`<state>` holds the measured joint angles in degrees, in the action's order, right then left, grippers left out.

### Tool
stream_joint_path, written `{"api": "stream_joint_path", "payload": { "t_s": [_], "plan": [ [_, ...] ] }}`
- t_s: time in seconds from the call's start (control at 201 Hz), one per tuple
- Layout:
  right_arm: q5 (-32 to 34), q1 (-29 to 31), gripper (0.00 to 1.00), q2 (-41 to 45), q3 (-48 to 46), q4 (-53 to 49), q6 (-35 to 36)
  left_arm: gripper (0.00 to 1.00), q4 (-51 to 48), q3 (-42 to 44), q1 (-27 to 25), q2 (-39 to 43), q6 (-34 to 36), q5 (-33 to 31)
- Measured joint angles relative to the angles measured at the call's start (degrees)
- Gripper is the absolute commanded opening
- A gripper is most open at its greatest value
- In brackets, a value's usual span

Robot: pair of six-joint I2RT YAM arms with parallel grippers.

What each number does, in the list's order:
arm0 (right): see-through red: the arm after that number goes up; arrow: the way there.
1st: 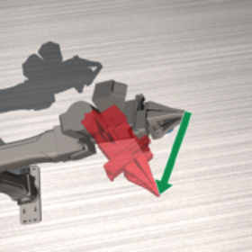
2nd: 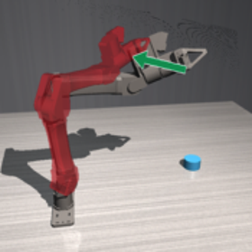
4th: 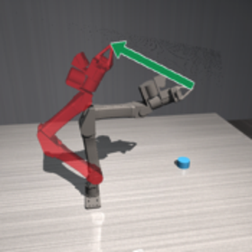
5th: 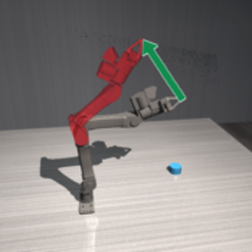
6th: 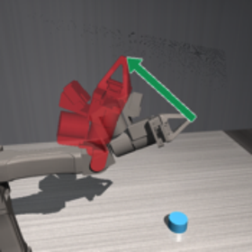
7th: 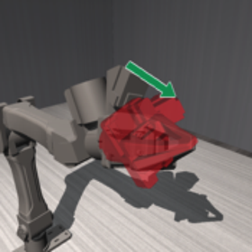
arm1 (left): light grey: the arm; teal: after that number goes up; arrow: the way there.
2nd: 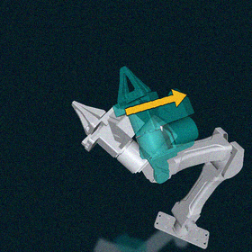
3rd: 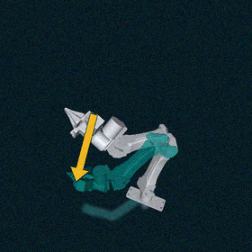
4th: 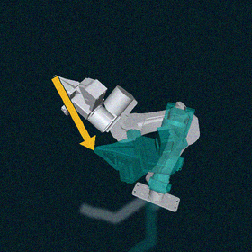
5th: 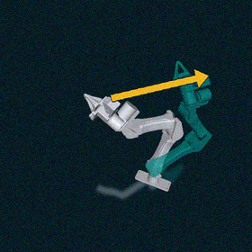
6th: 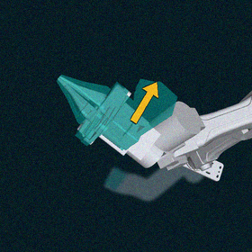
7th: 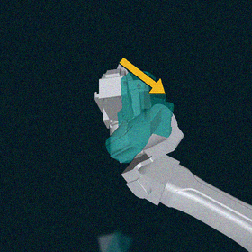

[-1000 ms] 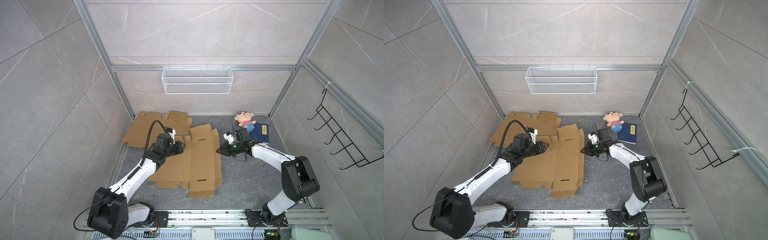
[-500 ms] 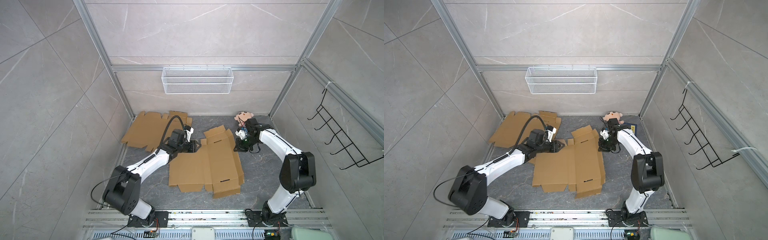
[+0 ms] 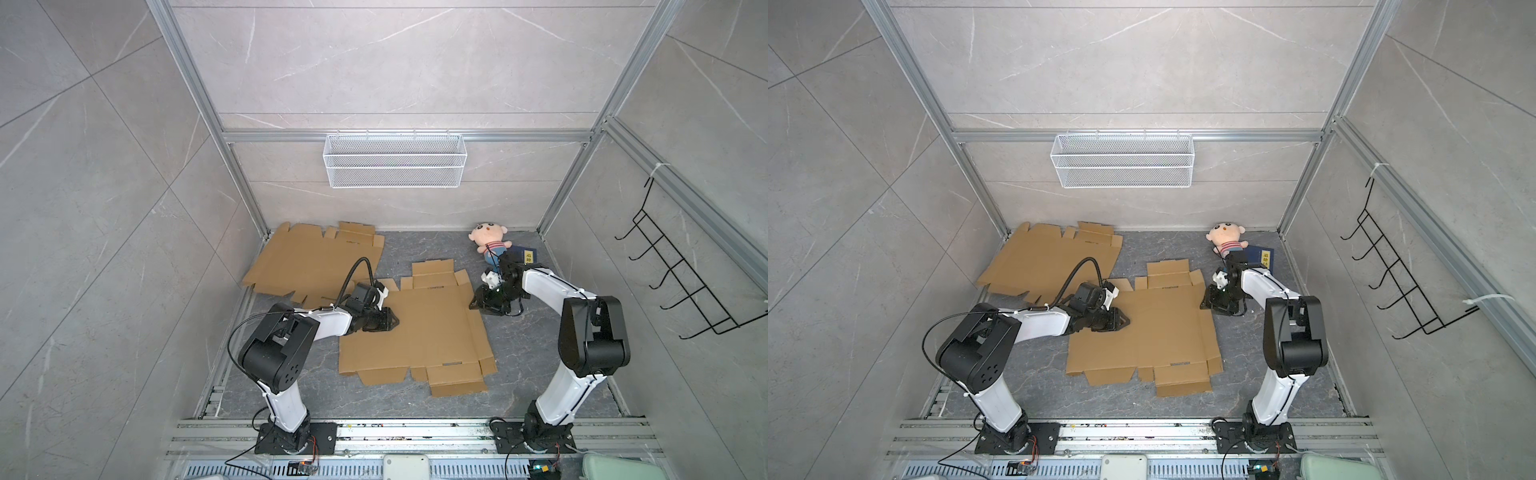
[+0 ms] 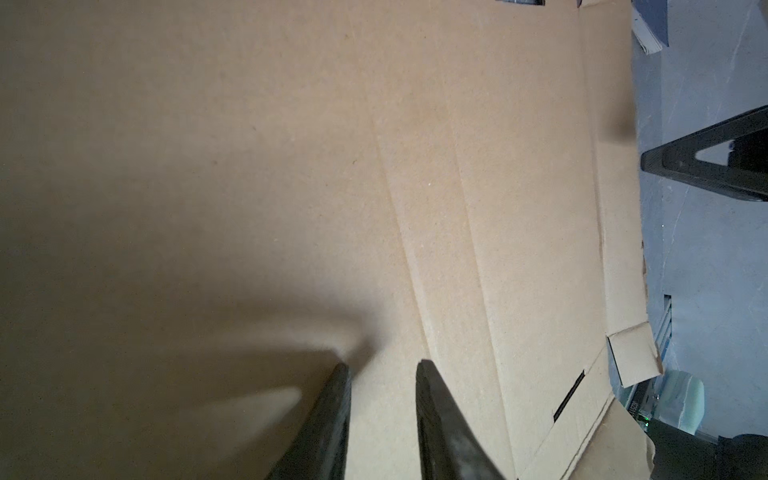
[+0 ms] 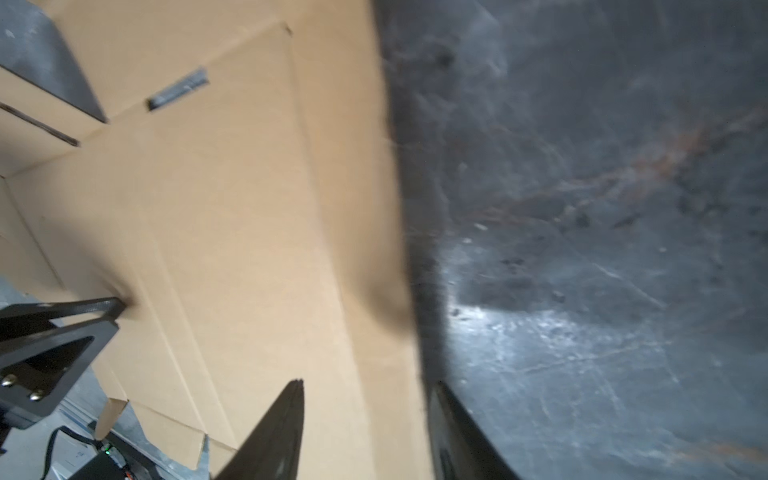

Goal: Fold the paper box

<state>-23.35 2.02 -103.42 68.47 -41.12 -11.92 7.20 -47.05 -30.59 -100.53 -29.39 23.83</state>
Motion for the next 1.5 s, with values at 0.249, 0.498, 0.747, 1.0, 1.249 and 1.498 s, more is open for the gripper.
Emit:
{"api": "stream_joint_path", "payload": {
  "t_s": [0.249,0.498,0.747,1.0,1.249,1.498],
  "plan": [
    [-0.81,-1.68,0.59,0.02,-5.7,3.98,-0.55,0.31,5.42,3.52,-0.02,1.14,-2.86,-1.14],
    [-5.46,-1.68,0.25,0.96,-7.74,6.84,-0.37,0.3,8.26,5.95,-0.02,2.29,-5.88,-1.38],
    [2.62,3.58,0.09,4.76,2.12,-1.55,3.72,0.31,-0.09,5.53,-0.02,10.71,-5.44,-2.84],
    [20.74,17.2,0.05,5.16,22.1,-16.63,13.11,0.34,-12.31,-6.19,1.86,23.1,2.4,-5.31],
    [33.38,24.57,0.02,1.33,38.75,-25.86,28.5,0.48,-17.27,-13.55,8.81,27.45,6.45,-5.51],
    [37.99,27.93,0.0,-3.98,45.13,-27.52,42.91,0.57,-19.15,-15.82,13.57,27.39,5.35,-2.67]
  ]
}}
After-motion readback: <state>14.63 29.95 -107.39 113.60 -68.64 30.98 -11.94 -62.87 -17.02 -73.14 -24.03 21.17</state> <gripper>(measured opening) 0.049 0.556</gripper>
